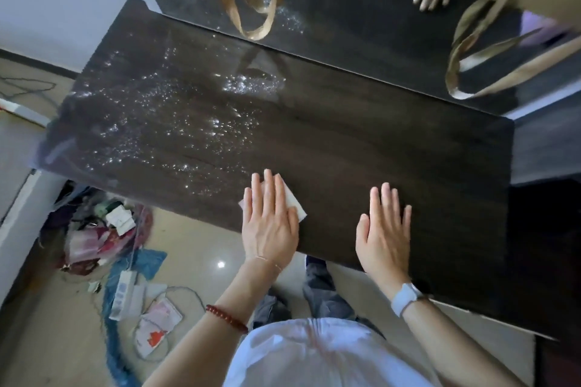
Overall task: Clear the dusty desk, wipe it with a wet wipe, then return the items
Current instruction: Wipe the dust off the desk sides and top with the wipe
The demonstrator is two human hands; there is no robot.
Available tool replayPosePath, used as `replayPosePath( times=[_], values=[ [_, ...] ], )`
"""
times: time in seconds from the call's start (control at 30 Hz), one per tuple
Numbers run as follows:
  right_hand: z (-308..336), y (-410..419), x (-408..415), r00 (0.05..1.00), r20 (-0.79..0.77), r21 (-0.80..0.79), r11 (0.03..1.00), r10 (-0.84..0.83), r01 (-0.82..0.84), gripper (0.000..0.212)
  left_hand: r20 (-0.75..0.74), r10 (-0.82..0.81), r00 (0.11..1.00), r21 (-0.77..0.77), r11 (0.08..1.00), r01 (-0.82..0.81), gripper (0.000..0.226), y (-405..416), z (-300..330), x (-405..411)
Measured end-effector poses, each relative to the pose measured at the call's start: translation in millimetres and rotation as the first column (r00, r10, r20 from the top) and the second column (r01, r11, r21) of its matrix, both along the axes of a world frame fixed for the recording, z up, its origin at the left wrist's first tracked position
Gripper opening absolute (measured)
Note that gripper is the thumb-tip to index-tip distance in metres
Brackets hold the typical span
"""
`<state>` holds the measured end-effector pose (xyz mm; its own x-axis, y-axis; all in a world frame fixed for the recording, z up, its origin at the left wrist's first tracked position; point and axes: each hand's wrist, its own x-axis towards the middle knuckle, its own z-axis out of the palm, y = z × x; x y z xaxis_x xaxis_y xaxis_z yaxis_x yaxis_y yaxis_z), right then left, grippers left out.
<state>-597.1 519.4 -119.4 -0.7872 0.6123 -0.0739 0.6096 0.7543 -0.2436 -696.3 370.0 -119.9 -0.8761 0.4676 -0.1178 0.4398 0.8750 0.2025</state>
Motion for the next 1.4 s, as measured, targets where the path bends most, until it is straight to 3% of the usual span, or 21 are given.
replayPosePath(
  times=[0.13,0.2,0.3,0.4,0.5,0.57,0.7,0.77,0.87,1.0,1.13,1.23,1.4],
  values=[
    [-2.2,1.0,28.0,0.977,0.099,0.076,0.98,-0.189,0.182,0.056,0.015,-0.464,0.886,-0.007,0.886,0.464,0.055,19.0,-0.6,28.9],
    [-3.3,0.1,35.8,0.956,0.12,0.088,0.962,-0.269,0.259,0.057,-0.008,-0.544,0.839,-0.018,0.839,0.544,0.056,11.9,-2.7,21.7],
    [-5.6,-11.2,27.7,0.938,0.122,0.096,0.944,-0.326,0.315,0.06,-0.034,-0.412,0.91,-0.063,0.91,0.41,0.059,-27.5,-7.0,-15.2],
    [-5.4,-33.7,2.9,0.951,0.119,0.099,0.956,-0.287,0.276,0.062,-0.022,-0.014,1.0,-0.068,0.998,0.013,0.061,-86.5,-7.5,-73.7],
    [-7.7,-58.3,-26.5,0.976,0.119,0.116,0.978,-0.185,0.171,0.062,0.01,0.282,0.959,-0.047,0.958,-0.282,0.057,-118.2,-0.8,-111.8],
    [-8.7,-70.9,-43.6,0.981,0.117,0.116,0.983,-0.158,0.144,0.063,0.0,0.226,0.974,-0.024,0.974,-0.226,0.057,-108.9,-1.0,-100.9],
    [-9.4,-76.0,-51.3,0.984,0.111,0.115,0.985,-0.142,0.129,0.062,-0.009,-0.224,0.975,-0.042,0.974,0.224,0.059,-63.8,-0.7,-35.0],
    [-8.1,-75.1,-48.7,0.984,0.104,0.122,0.984,-0.145,0.132,0.062,-0.014,-0.326,0.945,-0.052,0.944,0.325,0.056,-56.7,-0.1,-22.6],
    [-6.6,-82.8,-53.9,0.985,0.087,0.106,0.985,-0.147,0.138,0.062,-0.017,-0.26,0.965,-0.099,0.961,0.257,0.058,-75.1,-4.6,-38.4],
    [-5.3,-103.3,-74.3,0.995,0.093,0.089,0.996,-0.035,0.027,0.063,0.067,0.033,0.997,-0.133,0.991,-0.024,0.069,-124.9,-1.8,-82.2],
    [-2.9,-121.8,-95.6,0.993,0.108,0.068,0.997,-0.049,0.041,0.064,-0.02,0.231,0.973,-0.13,0.964,-0.231,0.072,-176.3,8.5,-134.3],
    [-1.8,-138.0,-113.2,0.991,0.098,0.046,0.996,-0.086,0.082,0.066,-0.003,0.244,0.97,-0.182,0.954,-0.24,0.055,-200.3,17.0,-162.4],
    [-2.8,-163.2,-134.1,0.981,0.064,0.047,0.983,-0.181,0.178,0.065,-0.039,0.232,0.972,-0.092,0.968,-0.234,0.045,-233.8,18.2,-183.4]
  ],
)
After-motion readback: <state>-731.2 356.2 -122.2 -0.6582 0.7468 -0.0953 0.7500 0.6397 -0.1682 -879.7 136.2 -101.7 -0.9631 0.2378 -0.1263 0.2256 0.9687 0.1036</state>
